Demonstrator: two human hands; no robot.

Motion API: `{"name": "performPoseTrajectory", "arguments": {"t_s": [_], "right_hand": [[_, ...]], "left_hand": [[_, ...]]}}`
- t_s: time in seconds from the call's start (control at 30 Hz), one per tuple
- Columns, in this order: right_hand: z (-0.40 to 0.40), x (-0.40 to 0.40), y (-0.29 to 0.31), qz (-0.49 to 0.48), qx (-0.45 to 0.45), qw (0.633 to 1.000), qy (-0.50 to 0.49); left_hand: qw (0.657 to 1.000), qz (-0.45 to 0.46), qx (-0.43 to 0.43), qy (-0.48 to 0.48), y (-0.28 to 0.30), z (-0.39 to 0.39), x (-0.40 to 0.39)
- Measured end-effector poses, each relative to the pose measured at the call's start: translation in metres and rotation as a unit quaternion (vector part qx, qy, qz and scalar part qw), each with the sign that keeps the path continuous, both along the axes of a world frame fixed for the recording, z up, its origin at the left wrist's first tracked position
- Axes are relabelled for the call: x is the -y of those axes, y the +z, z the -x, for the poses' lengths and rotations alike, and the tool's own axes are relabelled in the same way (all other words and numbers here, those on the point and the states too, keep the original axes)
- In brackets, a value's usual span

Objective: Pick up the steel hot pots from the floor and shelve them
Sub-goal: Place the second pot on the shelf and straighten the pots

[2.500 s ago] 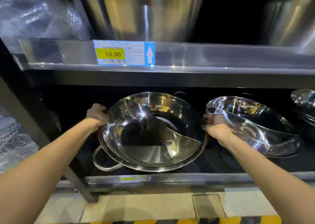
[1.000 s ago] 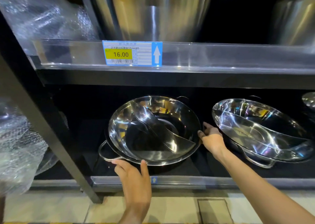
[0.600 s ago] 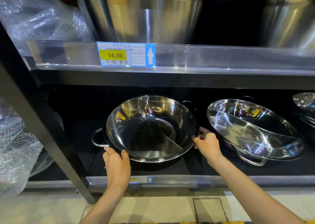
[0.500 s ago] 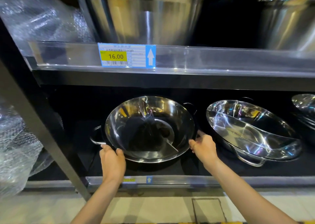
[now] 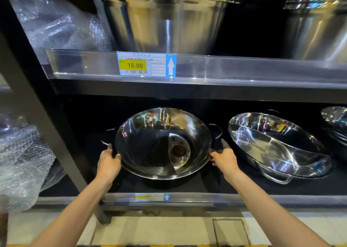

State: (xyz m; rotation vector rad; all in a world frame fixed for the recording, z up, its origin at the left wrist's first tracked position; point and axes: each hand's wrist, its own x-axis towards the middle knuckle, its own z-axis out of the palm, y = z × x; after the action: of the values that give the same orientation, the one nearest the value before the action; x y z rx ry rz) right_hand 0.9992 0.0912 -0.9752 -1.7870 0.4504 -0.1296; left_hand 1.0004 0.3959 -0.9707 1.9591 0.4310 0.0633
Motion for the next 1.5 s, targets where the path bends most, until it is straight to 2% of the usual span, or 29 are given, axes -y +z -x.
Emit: {"name": "performPoseTrajectory", "arguments": {"t_s": [0.27, 0.43, 0.63, 0.87, 1.03, 1.5], "right_hand": [[-0.003, 0.001, -0.004, -0.001, 0.003, 0.999, 0.032], [0.0, 0.0, -0.006, 0.046, 0.012, 0.998, 0.045], [0.0, -0.003, -0.003, 0.059, -0.002, 0.993, 0.101], [0.008, 0.007, 0.0, 0.053, -0.014, 0.984, 0.172], [0.01, 0.012, -0.002, 0.061, -0.007, 0.981, 0.185], [0.004, -0.009, 0.003, 0.067, -0.011, 0.977, 0.201]], "left_hand": [[0.994, 0.088, -0.038, -0.05, 0.002, -0.021, -0.013], [0.991, 0.125, -0.005, -0.036, -0.006, -0.024, -0.015], [0.998, 0.066, 0.018, -0.002, -0.009, -0.027, -0.014], [1.0, -0.008, 0.013, -0.016, -0.004, -0.016, -0.009], [0.999, -0.027, 0.021, -0.034, -0.005, -0.01, -0.009], [0.995, -0.081, 0.026, 0.047, 0.006, -0.015, -0.004]]}}
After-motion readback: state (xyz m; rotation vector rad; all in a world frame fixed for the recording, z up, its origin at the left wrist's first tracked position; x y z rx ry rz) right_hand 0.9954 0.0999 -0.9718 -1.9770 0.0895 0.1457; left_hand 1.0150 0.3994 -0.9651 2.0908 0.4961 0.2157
